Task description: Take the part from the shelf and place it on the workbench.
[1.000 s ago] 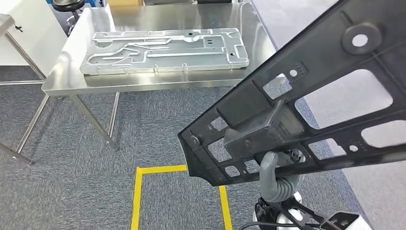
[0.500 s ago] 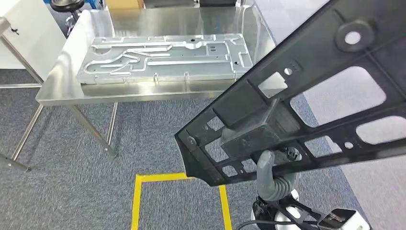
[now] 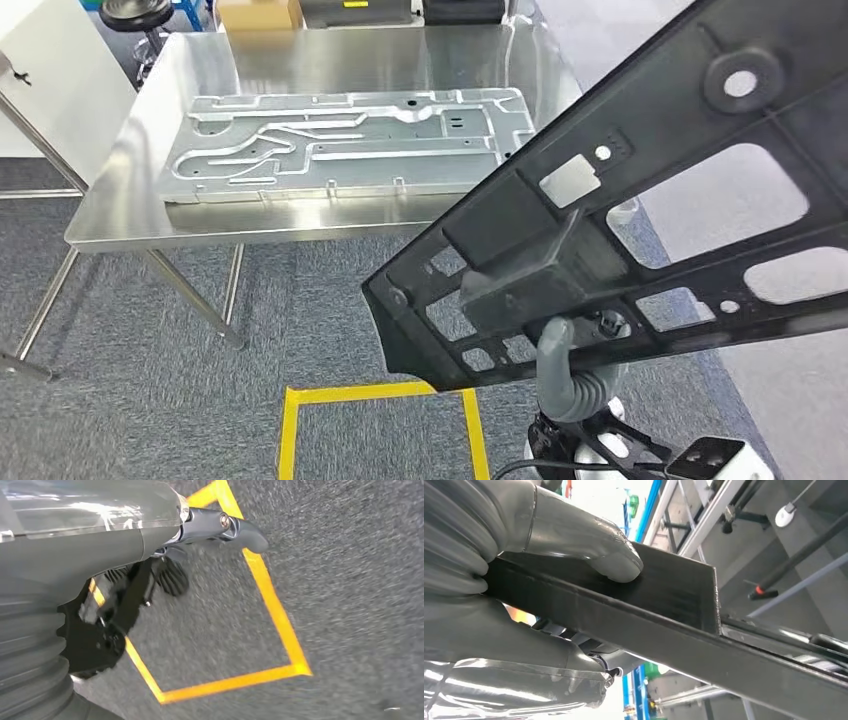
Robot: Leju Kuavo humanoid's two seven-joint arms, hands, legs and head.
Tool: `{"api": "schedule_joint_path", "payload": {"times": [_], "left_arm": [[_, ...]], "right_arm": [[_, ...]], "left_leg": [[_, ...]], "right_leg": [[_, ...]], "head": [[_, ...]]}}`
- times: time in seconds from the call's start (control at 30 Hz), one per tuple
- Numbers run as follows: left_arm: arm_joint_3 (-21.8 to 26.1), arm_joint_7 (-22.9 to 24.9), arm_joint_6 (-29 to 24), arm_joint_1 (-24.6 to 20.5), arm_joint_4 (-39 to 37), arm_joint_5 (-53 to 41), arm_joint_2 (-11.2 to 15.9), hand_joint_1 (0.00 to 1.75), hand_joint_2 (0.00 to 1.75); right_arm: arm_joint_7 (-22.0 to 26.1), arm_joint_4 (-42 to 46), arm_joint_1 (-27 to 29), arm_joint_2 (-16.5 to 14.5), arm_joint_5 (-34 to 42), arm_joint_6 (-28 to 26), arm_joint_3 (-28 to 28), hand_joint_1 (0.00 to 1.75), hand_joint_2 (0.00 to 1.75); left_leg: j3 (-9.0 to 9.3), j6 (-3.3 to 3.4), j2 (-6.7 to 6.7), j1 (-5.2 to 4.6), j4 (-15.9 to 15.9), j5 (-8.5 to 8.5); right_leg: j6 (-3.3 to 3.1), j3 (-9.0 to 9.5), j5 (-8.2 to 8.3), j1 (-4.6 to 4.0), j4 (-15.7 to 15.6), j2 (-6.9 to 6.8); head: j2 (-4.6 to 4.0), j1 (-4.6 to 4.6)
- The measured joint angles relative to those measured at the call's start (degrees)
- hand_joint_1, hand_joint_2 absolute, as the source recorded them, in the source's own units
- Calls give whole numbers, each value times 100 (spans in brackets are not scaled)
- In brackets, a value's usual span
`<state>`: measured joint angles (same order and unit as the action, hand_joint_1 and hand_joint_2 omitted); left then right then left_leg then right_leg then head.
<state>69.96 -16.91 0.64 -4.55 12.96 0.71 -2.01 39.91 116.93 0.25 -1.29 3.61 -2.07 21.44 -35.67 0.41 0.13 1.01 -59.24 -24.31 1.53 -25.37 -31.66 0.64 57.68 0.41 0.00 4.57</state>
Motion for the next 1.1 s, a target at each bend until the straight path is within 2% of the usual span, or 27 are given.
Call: {"api": "schedule_joint_path", "payload": {"times": [0.03,0.1,0.17,0.2,0.23,0.27,0.3,0.37,0.4,0.43,0.5,0.53,0.57,0.63,0.7,0.73,0.77,0.8,0.83,0.87,0.93,0.97,1.07,1.1], "left_arm": [[1,-1,1,-3,0,3,0,0,175],[1,-1,2,-17,0,4,2,0,175],[1,-1,3,-30,0,3,7,0,175],[1,-1,4,-32,0,3,11,0,175],[1,-1,5,-32,0,4,14,0,175],[1,-1,5,-33,0,5,16,0,175],[0,0,5,-34,0,5,18,0,175],[-3,1,5,-39,0,5,17,0,175],[-5,1,5,-45,0,5,17,0,175],[-7,3,5,-52,0,4,19,0,175],[-8,5,2,-72,0,4,27,0,175],[-8,7,1,-84,1,4,35,0,175],[-8,6,1,-98,1,5,39,0,175],[-8,7,3,-113,2,-4,46,0,175],[-8,14,3,-106,2,-11,52,0,175],[-8,19,1,-98,2,-8,56,0,175],[-7,22,0,-87,2,-3,61,0,175],[-7,26,-1,-79,2,0,64,0,175],[-7,30,-2,-73,2,4,68,0,175],[-5,33,-9,-67,2,5,76,0,175],[0,37,-30,-63,2,-28,93,0,175],[3,36,-44,-64,2,-47,102,0,175],[11,20,-63,-79,2,-62,103,0,175],[13,11,-62,-85,2,-60,101,0,175]], "right_arm": [[2,14,-1,-4,-1,15,-8,175,175],[3,35,-3,-9,-2,19,-22,175,175],[2,45,8,-19,-13,22,-40,175,175],[1,55,19,-26,-26,27,-53,175,175],[0,81,31,-33,-39,37,-72,175,175],[1,115,42,-37,-49,54,-92,175,175],[1,155,52,-42,-50,80,-114,175,175],[3,223,78,-55,-28,154,-158,175,175],[3,246,91,-66,-13,200,-181,175,175],[2,271,105,-83,1,254,-207,175,175],[1,328,118,-138,26,362,-258,175,175],[1,361,124,-172,37,405,-284,175,175],[3,385,122,-206,44,439,-309,175,175],[3,418,123,-261,49,498,-355,175,175],[1,429,132,-296,52,533,-393,175,175],[0,431,139,-308,54,539,-407,175,175],[1,434,143,-316,54,542,-418,175,175],[1,438,144,-323,54,546,-424,175,175],[2,443,144,-333,52,553,-430,175,175],[2,448,143,-345,50,566,-436,175,175],[1,460,151,-371,47,605,-451,175,175],[-1,469,154,-385,44,620,-456,175,175],[0,519,150,-414,-15,573,-478,175,175],[2,529,132,-417,-55,509,-505,175,175]], "left_leg": [[69,41,-7,4,25,-33],[196,97,-11,8,62,-106],[304,122,-17,1,66,-207],[361,125,-22,-2,66,-261],[436,122,-29,-5,66,-325],[519,116,-36,-7,66,-391],[615,106,-42,-10,67,-461],[799,71,-38,-21,69,-614],[873,40,-33,-29,75,-686],[942,2,-24,-35,86,-741],[1036,-85,-11,-41,62,-755],[1040,-114,-6,-36,-9,-735],[968,-138,-5,-32,-174,-712],[607,-174,-7,-21,-754,-821],[119,-208,-8,-21,-1370,-1129],[-61,-218,-8,-21,-1508,-1248],[-165,-218,-8,-22,-1480,-1263],[-194,-208,-8,-23,-1291,-1139],[-172,-181,-8,-29,-975,-867],[-151,-145,-9,-42,-617,-508],[-111,-85,-14,-72,-154,-33],[-111,-66,-19,-83,-82,43],[-18,-4,-23,-53,-12,21],[27,24,-19,-37,28,10]], "right_leg": [[21,-70,15,6,173,-6],[45,-430,-68,12,769,-15],[60,-979,-360,11,1459,-16],[62,-1197,-505,12,1660,-16],[54,-1353,-583,11,1714,-16],[41,-1419,-541,10,1603,-17],[15,-1403,-353,6,1331,-18],[-59,-1304,317,-28,637,-50],[-94,-1261,578,-54,400,-69],[-128,-1238,744,-77,279,-78],[-191,-1166,727,-89,235,-49],[-225,-1104,716,-79,197,-26],[-262,-1034,685,-65,158,-11],[-314,-910,617,-47,106,16],[-338,-804,517,-47,98,55],[-339,-739,460,-49,98,83],[-336,-663,401,-49,98,108],[-333,-577,338,-50,98,127],[-327,-491,271,-52,95,140],[-316,-409,205,-59,103,146],[-266,-324,100,-72,114,171],[-231,-304,62,-74,114,183],[-130,-265,-57,-75,130,152],[-100,-327,-144,-75,277,112]], "head": [[0,0],[0,-1],[0,-1],[0,-1],[0,-1],[0,-1],[0,-1],[0,0],[0,-4],[0,-9],[0,-18],[0,-19],[0,-18],[0,-17],[0,-16],[0,-16],[0,-16],[0,-16],[0,-16],[0,-17],[0,-19],[0,-19],[0,-17],[0,-17]]}}
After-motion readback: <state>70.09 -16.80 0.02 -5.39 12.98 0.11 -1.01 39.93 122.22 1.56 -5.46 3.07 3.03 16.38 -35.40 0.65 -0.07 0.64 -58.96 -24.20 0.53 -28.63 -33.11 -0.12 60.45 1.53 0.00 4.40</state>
